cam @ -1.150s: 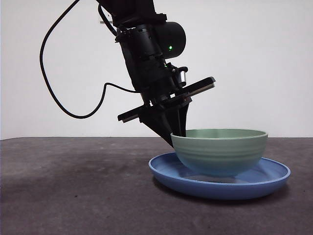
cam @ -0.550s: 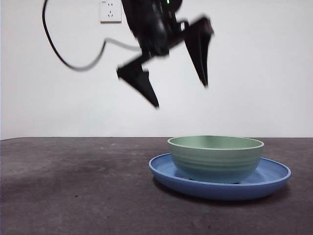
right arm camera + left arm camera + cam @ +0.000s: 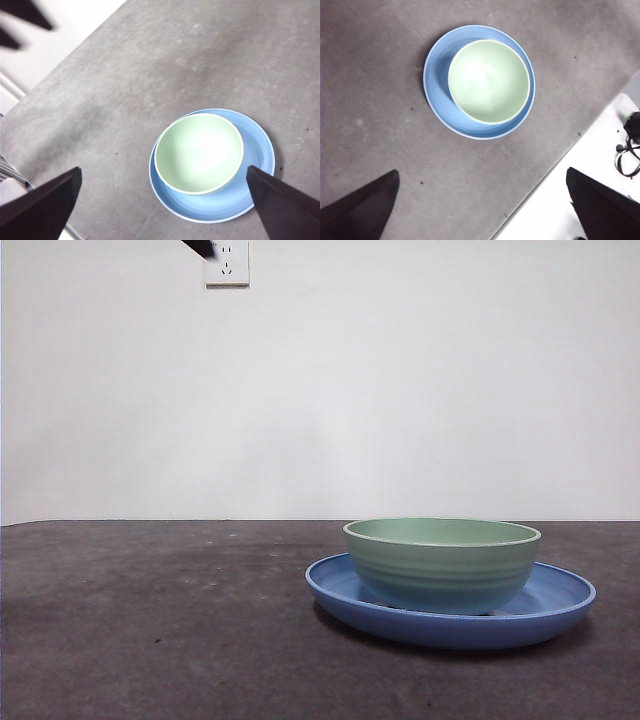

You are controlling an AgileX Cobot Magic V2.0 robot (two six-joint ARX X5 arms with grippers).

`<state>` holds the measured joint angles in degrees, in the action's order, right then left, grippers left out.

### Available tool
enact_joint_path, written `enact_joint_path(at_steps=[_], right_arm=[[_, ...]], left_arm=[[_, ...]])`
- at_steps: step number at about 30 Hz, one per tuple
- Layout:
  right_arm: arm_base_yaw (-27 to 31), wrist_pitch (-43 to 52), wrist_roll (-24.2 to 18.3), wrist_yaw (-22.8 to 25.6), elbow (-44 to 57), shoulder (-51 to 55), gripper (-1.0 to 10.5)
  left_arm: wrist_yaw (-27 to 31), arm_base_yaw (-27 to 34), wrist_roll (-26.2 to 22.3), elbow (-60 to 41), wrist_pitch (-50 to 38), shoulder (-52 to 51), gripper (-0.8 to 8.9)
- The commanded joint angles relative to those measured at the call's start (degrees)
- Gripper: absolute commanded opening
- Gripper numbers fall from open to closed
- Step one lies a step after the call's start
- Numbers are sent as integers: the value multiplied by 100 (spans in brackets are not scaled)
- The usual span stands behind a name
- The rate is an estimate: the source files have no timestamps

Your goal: Place the green bowl on the blue plate

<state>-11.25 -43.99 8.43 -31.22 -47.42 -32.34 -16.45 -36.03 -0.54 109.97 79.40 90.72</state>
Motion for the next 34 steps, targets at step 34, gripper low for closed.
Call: enact_joint_path(at_steps=[34], right_arm=[[13, -468, -66, 1056, -70, -2603, 541]], left_arm=[[4, 361, -299, -5289, -2369, -5722, 530]])
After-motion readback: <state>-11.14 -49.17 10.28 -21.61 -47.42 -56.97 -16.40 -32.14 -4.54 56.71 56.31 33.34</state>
